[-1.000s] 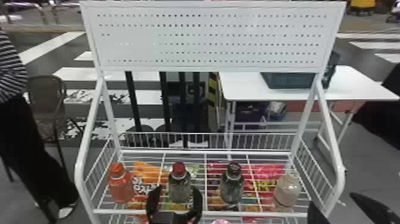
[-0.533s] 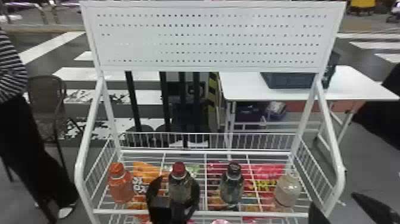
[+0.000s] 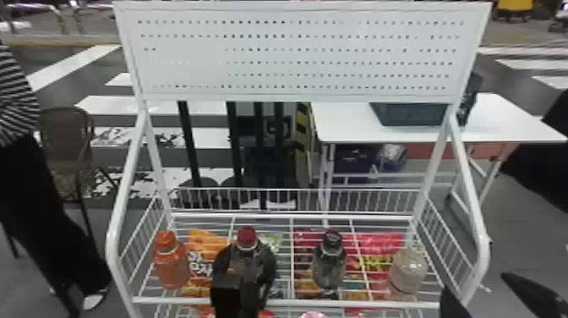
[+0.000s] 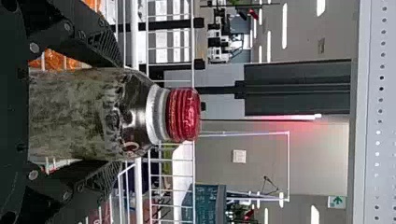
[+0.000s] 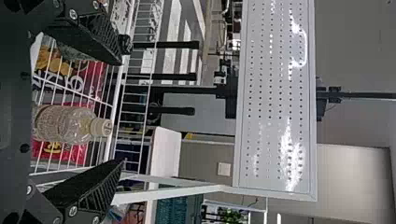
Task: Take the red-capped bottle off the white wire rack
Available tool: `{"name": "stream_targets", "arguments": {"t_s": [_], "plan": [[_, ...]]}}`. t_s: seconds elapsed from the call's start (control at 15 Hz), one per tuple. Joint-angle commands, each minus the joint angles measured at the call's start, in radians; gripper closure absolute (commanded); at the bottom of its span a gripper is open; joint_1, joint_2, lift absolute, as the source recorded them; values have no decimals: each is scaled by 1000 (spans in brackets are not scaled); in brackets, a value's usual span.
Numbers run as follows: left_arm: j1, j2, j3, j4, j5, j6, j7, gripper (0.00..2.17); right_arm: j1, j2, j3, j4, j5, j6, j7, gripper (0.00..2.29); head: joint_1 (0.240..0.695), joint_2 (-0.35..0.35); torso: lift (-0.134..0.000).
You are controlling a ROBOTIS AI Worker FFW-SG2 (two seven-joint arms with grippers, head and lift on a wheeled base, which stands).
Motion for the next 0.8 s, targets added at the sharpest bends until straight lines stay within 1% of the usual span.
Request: {"name": "stream_targets", "arguments": {"t_s": [0.0, 0.13, 0.27, 0.47, 0.53, 0.67, 0.73], "plan": [[4, -1, 0, -19, 0, 9, 5, 1389, -6, 1, 1, 5, 0, 5, 0, 151, 499, 0, 0], [20, 1, -8, -64, -7, 46, 10, 1433, -9, 1, -1, 5, 0, 5, 0, 151, 499, 0, 0], [58, 11, -11, -165, -14, 129, 14, 1430, -12, 1, -1, 5, -3, 5, 0, 151, 499, 0, 0], [162, 45, 0, -458, -28, 402, 23, 1430, -20, 1, 2, 5, -2, 23, 0, 151, 499, 0, 0], [207, 65, 3, -572, -37, 482, 23, 1430, -23, 1, 5, 4, 0, 27, 0, 151, 499, 0, 0], [314, 97, 55, -748, -39, 512, 25, 1430, -32, 1, 5, 4, -2, 36, 0, 151, 499, 0, 0], [353, 110, 67, -809, -45, 515, 26, 1430, -35, 1, 5, 4, -2, 36, 0, 151, 499, 0, 0]]}}
